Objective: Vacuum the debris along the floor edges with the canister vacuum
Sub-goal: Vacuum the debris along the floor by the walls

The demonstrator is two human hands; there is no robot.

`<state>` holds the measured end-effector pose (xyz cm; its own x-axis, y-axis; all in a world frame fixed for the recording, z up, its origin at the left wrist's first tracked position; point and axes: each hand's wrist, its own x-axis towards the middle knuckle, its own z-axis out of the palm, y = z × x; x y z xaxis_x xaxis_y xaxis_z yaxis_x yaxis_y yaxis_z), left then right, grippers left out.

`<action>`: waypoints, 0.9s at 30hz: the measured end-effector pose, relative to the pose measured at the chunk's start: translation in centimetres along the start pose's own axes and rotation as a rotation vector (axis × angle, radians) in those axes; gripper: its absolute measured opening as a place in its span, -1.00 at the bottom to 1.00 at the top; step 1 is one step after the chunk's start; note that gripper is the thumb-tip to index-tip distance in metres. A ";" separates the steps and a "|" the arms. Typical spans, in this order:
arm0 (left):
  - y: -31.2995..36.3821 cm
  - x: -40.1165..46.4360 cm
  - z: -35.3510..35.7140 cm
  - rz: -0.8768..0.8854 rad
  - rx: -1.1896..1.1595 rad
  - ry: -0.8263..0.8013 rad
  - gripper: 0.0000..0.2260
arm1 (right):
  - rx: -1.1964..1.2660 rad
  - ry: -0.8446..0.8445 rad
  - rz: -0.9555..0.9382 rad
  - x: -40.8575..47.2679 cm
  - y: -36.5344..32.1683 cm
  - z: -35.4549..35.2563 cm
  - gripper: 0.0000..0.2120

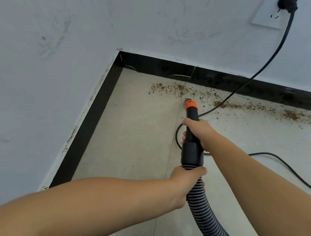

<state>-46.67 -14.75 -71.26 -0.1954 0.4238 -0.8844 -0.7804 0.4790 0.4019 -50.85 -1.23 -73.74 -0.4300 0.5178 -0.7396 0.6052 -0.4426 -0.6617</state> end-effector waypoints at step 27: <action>-1.2 -1.6 -6.0 0.052 -0.244 0.245 -0.84 | -0.306 -0.504 -0.007 -1.9 -0.7 11.7 -0.84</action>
<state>-48.99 -20.63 -71.72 -0.3521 0.2311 -0.9070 -0.8790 0.2512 0.4053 -58.26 -10.44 -73.31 -0.6550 0.0753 -0.7519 0.7345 -0.1704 -0.6569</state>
